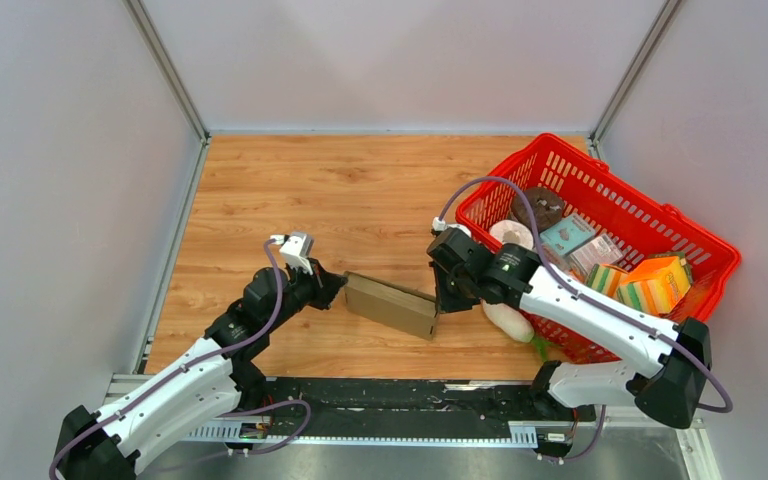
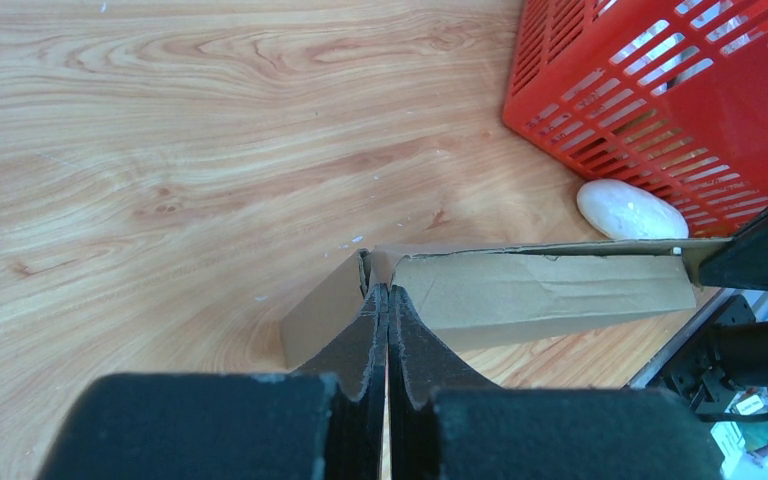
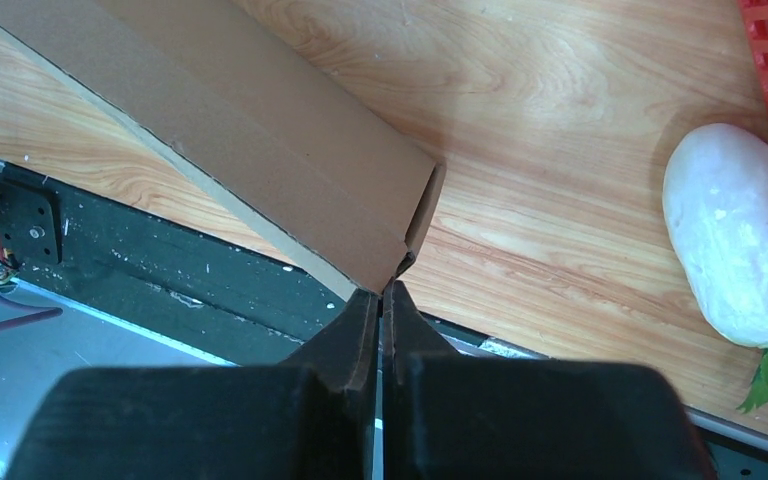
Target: Fold the paper box
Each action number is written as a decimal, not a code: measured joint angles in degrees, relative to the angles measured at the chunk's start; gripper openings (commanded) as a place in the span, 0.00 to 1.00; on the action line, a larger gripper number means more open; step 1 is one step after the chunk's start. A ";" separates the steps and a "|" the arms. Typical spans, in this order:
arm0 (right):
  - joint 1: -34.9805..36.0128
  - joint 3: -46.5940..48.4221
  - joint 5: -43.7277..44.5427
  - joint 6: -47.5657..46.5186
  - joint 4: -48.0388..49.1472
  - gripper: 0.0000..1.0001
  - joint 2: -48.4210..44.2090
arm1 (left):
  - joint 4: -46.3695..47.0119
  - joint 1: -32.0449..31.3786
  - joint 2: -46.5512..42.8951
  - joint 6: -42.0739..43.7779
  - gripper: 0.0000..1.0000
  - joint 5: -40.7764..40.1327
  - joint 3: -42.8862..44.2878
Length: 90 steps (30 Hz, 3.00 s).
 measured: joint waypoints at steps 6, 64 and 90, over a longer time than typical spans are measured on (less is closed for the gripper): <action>-0.07 0.13 -1.25 0.98 -0.59 0.01 0.85 | 0.02 -0.02 0.00 -0.02 0.00 -0.09 0.00; 21.77 -3.91 20.02 -31.28 16.15 0.73 0.63 | 0.39 -0.76 -2.16 -1.77 0.00 -1.46 -1.51; 24.35 1.42 33.55 -43.60 18.45 0.84 10.49 | 0.57 -0.76 -1.97 -1.77 0.00 -1.42 -1.51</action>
